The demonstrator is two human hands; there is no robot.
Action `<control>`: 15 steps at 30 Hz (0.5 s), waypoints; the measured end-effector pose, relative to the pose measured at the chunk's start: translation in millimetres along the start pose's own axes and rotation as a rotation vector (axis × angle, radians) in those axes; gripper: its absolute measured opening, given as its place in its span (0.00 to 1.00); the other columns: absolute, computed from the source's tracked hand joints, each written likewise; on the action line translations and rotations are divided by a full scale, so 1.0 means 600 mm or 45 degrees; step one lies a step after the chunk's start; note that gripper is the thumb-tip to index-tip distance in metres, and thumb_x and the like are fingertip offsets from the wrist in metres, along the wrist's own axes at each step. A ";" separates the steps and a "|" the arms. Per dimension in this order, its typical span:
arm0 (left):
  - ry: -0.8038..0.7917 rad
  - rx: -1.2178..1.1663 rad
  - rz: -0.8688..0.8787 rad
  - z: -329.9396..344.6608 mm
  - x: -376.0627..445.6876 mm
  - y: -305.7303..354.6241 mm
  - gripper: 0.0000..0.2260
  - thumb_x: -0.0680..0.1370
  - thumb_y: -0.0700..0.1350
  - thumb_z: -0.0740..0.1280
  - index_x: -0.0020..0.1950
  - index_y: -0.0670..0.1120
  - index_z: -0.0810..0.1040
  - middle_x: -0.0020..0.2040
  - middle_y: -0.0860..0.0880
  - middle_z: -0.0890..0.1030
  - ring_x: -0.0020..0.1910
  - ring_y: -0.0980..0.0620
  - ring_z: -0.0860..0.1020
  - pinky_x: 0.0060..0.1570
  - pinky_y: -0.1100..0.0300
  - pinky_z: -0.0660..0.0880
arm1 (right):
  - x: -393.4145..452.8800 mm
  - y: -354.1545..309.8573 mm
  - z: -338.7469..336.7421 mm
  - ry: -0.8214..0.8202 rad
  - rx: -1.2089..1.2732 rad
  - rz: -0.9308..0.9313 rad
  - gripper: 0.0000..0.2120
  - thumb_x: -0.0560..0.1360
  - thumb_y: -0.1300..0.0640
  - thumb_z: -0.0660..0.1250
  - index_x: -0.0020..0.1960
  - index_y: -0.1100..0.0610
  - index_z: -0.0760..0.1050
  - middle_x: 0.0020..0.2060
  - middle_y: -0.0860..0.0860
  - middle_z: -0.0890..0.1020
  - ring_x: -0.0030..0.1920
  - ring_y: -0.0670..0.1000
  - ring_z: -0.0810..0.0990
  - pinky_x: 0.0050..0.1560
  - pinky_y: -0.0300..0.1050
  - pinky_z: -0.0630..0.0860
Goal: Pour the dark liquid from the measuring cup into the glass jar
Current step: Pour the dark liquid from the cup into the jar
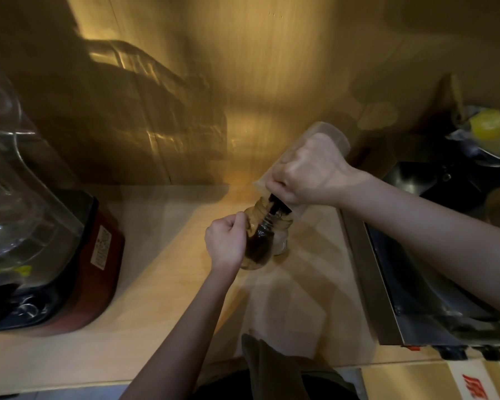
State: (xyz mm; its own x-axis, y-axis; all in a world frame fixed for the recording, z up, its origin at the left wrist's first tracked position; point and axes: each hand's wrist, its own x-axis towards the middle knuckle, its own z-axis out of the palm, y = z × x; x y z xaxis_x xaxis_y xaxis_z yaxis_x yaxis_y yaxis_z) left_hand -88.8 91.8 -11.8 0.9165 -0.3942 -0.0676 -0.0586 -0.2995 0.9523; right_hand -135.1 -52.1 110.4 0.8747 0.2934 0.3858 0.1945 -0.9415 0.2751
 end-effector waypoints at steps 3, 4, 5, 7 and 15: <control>-0.001 -0.002 -0.001 0.000 0.001 0.002 0.17 0.74 0.44 0.60 0.24 0.43 0.69 0.24 0.45 0.65 0.24 0.53 0.61 0.29 0.57 0.60 | 0.002 0.003 0.002 0.032 -0.019 0.011 0.23 0.71 0.52 0.57 0.22 0.59 0.76 0.18 0.55 0.78 0.17 0.55 0.75 0.23 0.38 0.64; 0.001 -0.006 0.002 -0.001 0.000 0.003 0.17 0.74 0.44 0.60 0.24 0.43 0.69 0.23 0.45 0.64 0.24 0.53 0.61 0.29 0.57 0.60 | 0.001 0.004 0.002 0.044 -0.024 0.008 0.23 0.72 0.52 0.56 0.22 0.59 0.77 0.18 0.55 0.78 0.18 0.55 0.75 0.22 0.38 0.66; 0.005 -0.011 0.003 -0.001 -0.001 0.004 0.17 0.74 0.44 0.60 0.24 0.43 0.69 0.24 0.45 0.64 0.25 0.53 0.61 0.29 0.57 0.59 | 0.001 0.006 0.002 0.050 -0.028 -0.003 0.23 0.72 0.52 0.56 0.22 0.59 0.77 0.18 0.55 0.79 0.18 0.55 0.76 0.23 0.38 0.67; 0.007 -0.020 0.002 -0.003 -0.002 0.007 0.17 0.74 0.44 0.60 0.25 0.43 0.69 0.24 0.44 0.65 0.25 0.51 0.62 0.30 0.57 0.59 | 0.001 0.005 0.000 0.054 -0.023 -0.026 0.23 0.72 0.52 0.56 0.22 0.58 0.77 0.18 0.55 0.79 0.18 0.54 0.76 0.23 0.37 0.66; 0.023 -0.027 0.001 -0.003 -0.002 0.014 0.20 0.74 0.43 0.60 0.22 0.46 0.64 0.23 0.48 0.62 0.22 0.54 0.60 0.27 0.58 0.58 | 0.004 0.010 -0.004 0.110 -0.067 -0.070 0.23 0.73 0.53 0.57 0.21 0.59 0.75 0.18 0.54 0.78 0.18 0.54 0.76 0.23 0.37 0.65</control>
State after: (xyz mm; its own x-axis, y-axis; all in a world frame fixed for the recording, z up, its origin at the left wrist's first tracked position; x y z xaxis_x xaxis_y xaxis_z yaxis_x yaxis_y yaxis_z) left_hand -89.4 91.4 -2.9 0.9234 -0.3789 -0.0614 -0.0515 -0.2809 0.9584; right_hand -133.1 -56.6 114.9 0.8212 0.3596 0.4430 0.2157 -0.9144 0.3425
